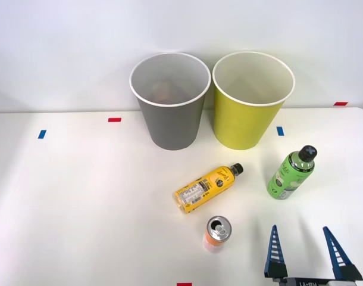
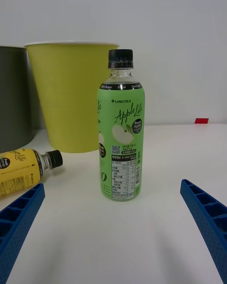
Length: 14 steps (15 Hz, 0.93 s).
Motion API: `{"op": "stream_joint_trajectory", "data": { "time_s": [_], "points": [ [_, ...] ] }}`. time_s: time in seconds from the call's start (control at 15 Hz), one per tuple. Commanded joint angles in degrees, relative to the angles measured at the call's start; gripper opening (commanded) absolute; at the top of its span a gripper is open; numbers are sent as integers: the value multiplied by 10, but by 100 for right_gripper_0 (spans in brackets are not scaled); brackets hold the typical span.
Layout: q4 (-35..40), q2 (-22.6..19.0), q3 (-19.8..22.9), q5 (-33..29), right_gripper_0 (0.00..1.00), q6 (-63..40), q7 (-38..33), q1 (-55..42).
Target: Put cans in the gray bin, plastic bottles in the light green bin
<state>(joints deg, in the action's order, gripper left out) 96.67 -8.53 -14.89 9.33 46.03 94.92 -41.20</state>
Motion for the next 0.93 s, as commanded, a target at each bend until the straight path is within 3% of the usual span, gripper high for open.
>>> {"op": "stream_joint_trajectory", "data": {
  "time_s": [0.07, 0.47, 0.93],
  "points": [
    [0, 8, 13, 16, 100, -36, -3, 45],
    [0, 36, 50, 38, 100, -112, -6, 124],
    [0, 26, 75, 42, 100, -182, -3, 196]
  ]
}}
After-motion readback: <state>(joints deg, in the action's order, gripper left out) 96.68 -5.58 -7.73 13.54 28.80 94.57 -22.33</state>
